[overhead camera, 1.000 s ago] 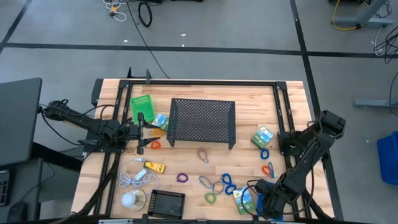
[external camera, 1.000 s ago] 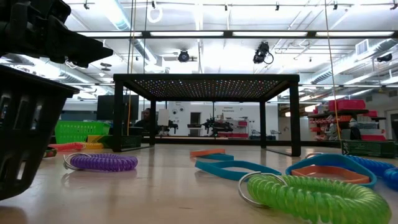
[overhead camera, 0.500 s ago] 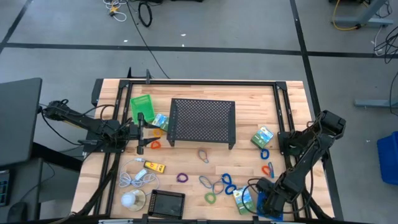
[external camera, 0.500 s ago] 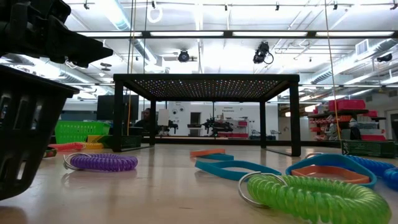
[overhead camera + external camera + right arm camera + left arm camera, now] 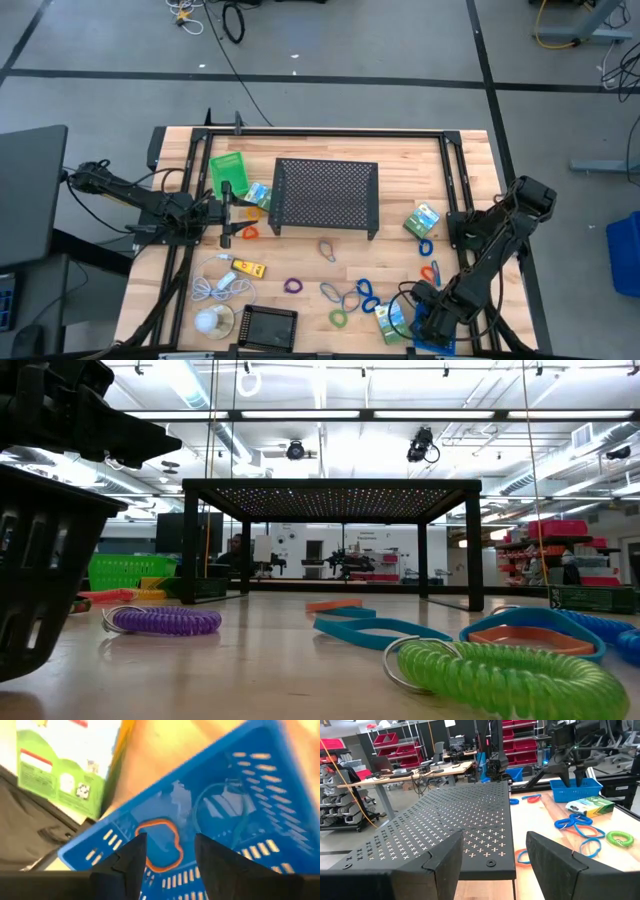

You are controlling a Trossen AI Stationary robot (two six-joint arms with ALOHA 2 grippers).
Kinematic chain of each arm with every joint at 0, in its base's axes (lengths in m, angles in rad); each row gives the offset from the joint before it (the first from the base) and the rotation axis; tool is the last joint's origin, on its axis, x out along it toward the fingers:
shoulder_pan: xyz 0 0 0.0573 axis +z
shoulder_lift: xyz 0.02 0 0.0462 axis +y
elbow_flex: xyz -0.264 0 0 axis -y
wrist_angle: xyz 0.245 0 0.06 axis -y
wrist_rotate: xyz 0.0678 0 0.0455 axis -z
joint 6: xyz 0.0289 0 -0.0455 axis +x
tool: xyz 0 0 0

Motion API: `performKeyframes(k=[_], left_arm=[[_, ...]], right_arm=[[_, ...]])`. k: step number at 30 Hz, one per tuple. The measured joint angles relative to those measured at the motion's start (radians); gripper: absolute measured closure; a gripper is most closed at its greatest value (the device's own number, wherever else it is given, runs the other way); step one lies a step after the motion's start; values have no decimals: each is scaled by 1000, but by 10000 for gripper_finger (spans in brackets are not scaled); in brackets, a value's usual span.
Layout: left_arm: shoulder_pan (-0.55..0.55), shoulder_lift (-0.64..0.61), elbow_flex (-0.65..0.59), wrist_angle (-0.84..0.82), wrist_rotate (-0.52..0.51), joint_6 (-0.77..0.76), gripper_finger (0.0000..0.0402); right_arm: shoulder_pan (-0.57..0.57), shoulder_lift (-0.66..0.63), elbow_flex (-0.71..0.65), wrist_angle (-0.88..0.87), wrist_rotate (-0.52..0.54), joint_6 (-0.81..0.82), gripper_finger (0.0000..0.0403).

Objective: Pick & Place Office Desk Supplies
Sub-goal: Put the blue rubber band into the blue bin

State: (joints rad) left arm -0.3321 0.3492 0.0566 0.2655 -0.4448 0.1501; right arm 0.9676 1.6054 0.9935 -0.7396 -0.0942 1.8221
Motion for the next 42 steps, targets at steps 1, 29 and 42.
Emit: performKeyframes(k=[1, 29, 42], left_arm=[[0, 0, 0, 0, 0, 0, 178], [0, 0, 0, 0, -7, 14, 178], [0, 0, 0, 0, -7, -9, 178]], right_arm=[[-1, -7, 3, -12, 15, -1, 231], [-160, -83, 45, -524, 141, 78, 231], [-203, -83, 30, -533, 114, 172, 231]])
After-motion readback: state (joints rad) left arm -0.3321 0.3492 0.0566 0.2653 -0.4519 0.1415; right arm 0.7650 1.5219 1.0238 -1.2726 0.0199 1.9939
